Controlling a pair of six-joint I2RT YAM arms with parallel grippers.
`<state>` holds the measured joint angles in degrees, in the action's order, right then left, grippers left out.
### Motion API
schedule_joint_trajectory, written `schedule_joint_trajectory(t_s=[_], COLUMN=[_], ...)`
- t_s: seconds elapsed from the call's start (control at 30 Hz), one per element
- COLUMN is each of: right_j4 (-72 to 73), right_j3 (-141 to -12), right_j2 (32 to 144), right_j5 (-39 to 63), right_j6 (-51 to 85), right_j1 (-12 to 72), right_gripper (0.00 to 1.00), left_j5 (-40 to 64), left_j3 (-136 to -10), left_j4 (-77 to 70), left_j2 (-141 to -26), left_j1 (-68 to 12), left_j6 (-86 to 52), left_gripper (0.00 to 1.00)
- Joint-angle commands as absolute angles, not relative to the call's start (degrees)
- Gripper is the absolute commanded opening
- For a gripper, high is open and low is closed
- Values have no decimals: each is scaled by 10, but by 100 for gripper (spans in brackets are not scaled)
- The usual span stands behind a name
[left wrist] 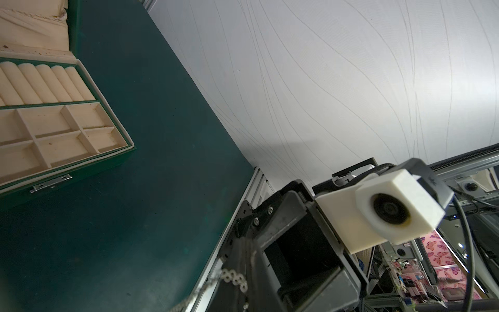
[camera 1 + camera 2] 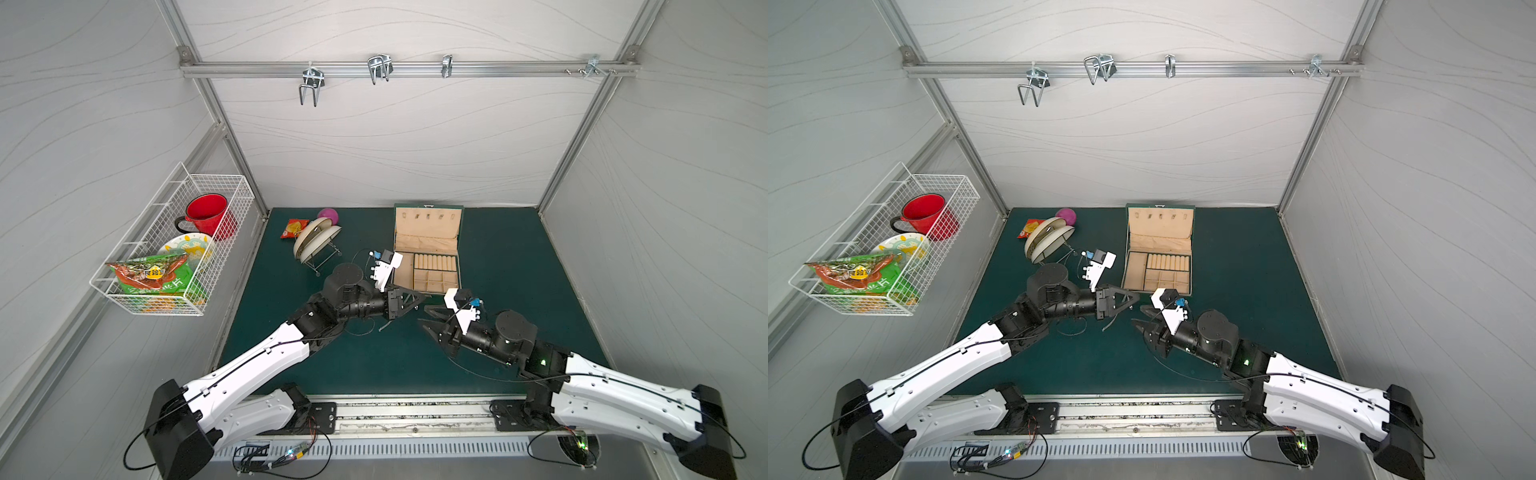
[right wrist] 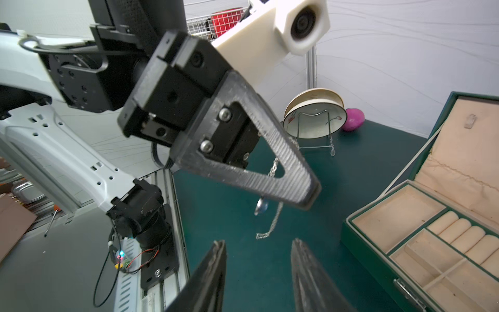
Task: Put jewelry chain into jewelry box
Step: Adjust the necklace.
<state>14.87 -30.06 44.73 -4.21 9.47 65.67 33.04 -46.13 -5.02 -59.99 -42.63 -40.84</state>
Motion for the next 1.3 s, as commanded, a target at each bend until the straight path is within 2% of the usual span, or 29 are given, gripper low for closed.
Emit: schedule_joint_trajectory(t_s=[0.0, 0.63, 0.9, 1.03, 1.27], right_j4=[188, 193, 191, 179, 142], right_j3=[-317, -355, -372, -379, -387], right_j2=[459, 505, 505, 507, 508], right_j5=[-70, -83, -100, -106, -85], right_j6=[101, 112, 155, 179, 184], right_j1=[661, 660, 650, 635, 622], right_gripper=[41, 18, 15, 0, 0], left_j5=[330, 325, 302, 297, 274], left_j3=[-457, -443, -437, -435, -426], left_j4=[-96, -115, -98, -84, -79], left_j2=[-593, -599, -601, -603, -605], left_j1=[-424, -433, -451, -459, -460], left_j6=[-428, -437, -404, -385, -380], left_gripper=[0, 0, 0, 0, 0])
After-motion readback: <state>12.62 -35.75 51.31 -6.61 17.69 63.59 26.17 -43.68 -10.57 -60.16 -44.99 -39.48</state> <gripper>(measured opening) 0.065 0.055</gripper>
